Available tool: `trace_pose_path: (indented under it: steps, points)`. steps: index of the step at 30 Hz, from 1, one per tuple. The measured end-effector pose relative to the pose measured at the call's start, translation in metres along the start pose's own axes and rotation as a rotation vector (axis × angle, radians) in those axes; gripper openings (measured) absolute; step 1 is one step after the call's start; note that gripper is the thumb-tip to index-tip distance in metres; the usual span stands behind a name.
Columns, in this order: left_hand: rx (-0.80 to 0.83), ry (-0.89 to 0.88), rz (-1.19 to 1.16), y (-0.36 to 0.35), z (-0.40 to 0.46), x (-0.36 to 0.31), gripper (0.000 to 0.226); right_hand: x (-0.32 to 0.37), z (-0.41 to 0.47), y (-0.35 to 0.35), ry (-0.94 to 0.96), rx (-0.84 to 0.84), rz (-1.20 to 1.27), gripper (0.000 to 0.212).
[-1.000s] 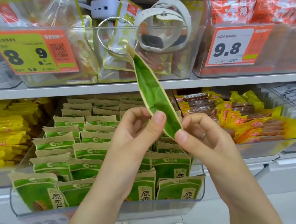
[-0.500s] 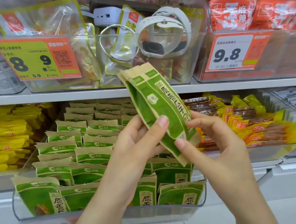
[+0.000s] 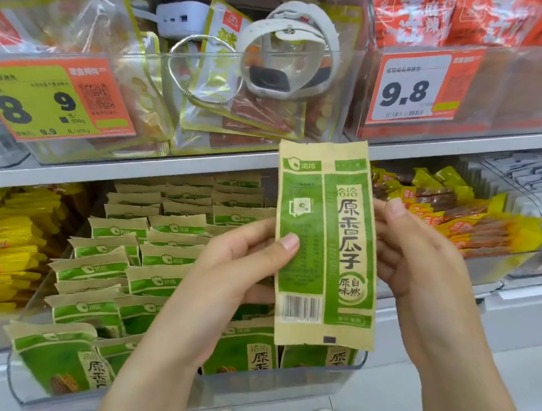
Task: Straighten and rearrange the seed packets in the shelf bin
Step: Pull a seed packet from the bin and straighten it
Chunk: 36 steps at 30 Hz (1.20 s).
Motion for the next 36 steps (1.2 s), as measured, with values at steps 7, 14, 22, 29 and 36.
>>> trace_pose_path:
  steps: [7,14,22,29,36]
  points:
    - [-0.177,-0.106,0.127,-0.009,-0.002,-0.002,0.023,0.001,-0.004,-0.005,0.083,-0.008,0.066,0.015]
    - [-0.453,-0.505,0.624,-0.019,-0.005,-0.003,0.015,-0.001,-0.008,-0.016,0.121,0.021,0.087,0.020]
    - [-0.574,-0.589,0.711,-0.020,-0.006,-0.007,0.029,-0.005,-0.006,-0.015,0.088,0.089,0.086,0.024]
    - [-0.566,-0.625,0.749,-0.022,-0.006,-0.006,0.020,-0.004,-0.007,-0.017,0.081,0.102,0.080,0.024]
    - [-0.565,-0.580,0.695,-0.019,-0.005,-0.006,0.015,-0.004,-0.007,-0.019,0.088,0.116,0.052,0.022]
Point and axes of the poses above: each hand's wrist, its own z-axis towards the middle knuckle, its own y-axis out of the back of the hand, x = y × z, the point moved 2 cm from there along z, towards the middle knuckle, and after that the axes turned 6 degrees about -x, right-handed, at the moved point
